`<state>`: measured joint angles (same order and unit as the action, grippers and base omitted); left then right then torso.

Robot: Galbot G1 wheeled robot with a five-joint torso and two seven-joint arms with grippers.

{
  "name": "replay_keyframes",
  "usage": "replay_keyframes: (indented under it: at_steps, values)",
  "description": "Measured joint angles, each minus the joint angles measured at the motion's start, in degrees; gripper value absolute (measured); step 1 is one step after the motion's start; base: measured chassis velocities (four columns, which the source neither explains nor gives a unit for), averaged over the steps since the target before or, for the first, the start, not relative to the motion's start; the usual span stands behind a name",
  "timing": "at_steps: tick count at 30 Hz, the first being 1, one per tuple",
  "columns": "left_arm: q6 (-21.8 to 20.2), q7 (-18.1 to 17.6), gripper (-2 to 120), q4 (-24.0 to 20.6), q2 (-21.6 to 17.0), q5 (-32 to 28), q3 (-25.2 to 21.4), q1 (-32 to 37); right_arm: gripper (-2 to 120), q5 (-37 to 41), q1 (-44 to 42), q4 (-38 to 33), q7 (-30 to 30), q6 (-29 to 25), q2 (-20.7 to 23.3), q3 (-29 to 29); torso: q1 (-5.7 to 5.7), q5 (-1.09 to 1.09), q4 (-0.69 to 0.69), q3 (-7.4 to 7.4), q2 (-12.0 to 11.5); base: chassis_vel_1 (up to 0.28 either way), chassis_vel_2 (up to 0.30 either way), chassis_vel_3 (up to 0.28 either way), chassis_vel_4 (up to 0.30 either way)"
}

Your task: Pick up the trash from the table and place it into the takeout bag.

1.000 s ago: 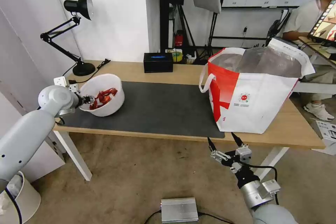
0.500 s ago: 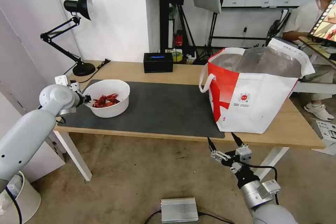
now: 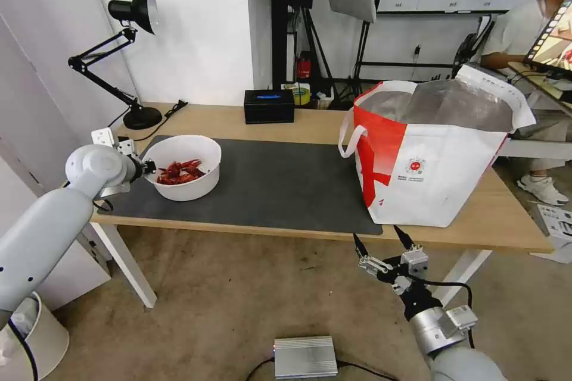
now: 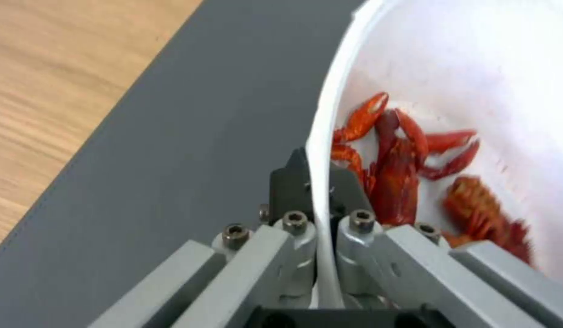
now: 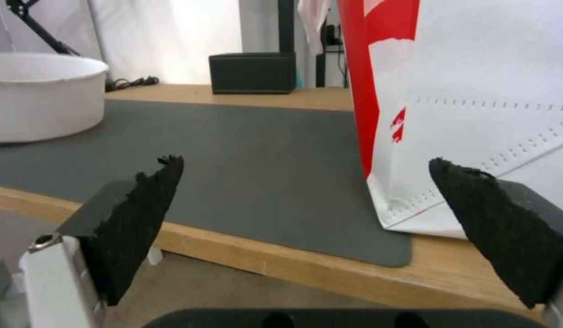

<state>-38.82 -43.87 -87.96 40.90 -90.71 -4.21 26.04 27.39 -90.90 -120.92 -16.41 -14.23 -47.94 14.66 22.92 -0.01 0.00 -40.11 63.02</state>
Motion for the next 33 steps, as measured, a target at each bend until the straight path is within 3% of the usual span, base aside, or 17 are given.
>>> replay_keyframes:
  at_steps: [12, 19, 33]
  values:
    - [1.12, -3.20, 0, -8.51, -0.90, -6.75, -0.83, -1.63, 100, 0.00, 0.00, 0.00, 0.00, 0.00, 0.00, 0.00, 0.00, 0.01, 0.00, 0.00, 0.00, 0.000, 0.000, 0.000, 0.000]
    - [1.45, -7.43, 0, -14.13, 1.31, -13.04, 1.35, -8.63, 100, 0.00, 0.00, 0.00, 0.00, 0.00, 0.00, 0.00, 0.00, 0.03, -0.01, 0.01, 0.00, 0.000, 0.000, 0.000, 0.000]
    - [1.99, -12.65, 0, -12.69, 9.69, -17.70, 10.04, -20.08, 100, 0.00, 0.00, 0.00, 0.00, 0.00, 0.00, 0.00, 0.01, 0.02, -0.01, 0.00, 0.00, 0.000, 0.000, 0.000, 0.000]
